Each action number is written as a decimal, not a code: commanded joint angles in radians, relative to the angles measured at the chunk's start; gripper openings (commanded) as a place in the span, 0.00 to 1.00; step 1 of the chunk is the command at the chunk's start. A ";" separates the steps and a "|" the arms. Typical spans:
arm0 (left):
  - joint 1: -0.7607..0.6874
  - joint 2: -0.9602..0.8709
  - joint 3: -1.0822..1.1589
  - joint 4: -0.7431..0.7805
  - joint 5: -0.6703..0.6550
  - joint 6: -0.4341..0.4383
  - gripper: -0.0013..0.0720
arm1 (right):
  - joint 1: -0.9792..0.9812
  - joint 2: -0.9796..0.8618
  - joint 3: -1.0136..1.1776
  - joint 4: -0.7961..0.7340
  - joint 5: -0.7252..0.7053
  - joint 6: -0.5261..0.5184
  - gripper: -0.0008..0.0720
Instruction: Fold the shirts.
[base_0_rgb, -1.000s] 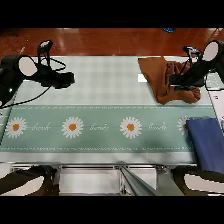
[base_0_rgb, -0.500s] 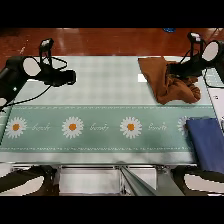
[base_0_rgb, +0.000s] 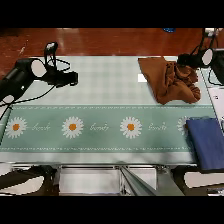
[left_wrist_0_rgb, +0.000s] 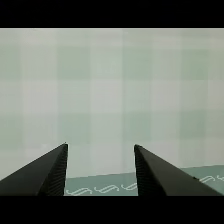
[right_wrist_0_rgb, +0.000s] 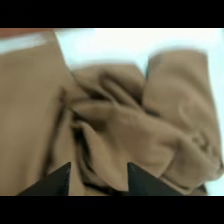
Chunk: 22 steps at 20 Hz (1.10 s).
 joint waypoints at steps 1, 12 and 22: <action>0.000 -0.006 0.000 0.006 0.013 0.027 0.71 | -0.038 -0.125 0.004 0.072 0.045 -0.026 0.58; -0.003 0.141 -0.031 -0.032 -0.211 0.220 0.71 | -0.016 -0.187 0.004 0.348 0.366 -0.229 0.04; -0.007 0.621 -0.421 -0.064 -0.189 -0.022 0.71 | 0.018 0.364 0.130 0.575 0.187 -0.394 0.04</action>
